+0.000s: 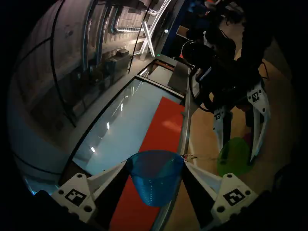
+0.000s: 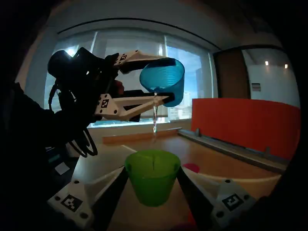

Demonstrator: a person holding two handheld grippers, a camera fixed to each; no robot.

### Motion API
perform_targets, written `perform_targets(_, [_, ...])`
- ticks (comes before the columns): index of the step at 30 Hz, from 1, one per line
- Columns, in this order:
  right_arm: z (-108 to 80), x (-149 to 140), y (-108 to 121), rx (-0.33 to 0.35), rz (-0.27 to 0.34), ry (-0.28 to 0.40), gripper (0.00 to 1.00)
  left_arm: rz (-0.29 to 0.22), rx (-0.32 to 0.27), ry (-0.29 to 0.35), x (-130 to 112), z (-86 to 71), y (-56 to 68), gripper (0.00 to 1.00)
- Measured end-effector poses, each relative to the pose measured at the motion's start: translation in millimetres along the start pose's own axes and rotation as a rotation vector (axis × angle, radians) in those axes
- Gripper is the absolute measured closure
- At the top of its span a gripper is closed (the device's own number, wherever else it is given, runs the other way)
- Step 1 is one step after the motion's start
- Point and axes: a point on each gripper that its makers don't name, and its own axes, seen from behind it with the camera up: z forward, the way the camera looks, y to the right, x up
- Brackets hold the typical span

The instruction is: Pour water

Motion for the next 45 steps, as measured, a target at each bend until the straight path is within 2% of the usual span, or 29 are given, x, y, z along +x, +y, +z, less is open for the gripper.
perform_targets(45, [-4.9, 4.7, 0.6, -0.005, -0.017, 0.019, 0.11, 0.126, 0.014, 0.003, 14.6, 1.5, -8.0, 0.13])
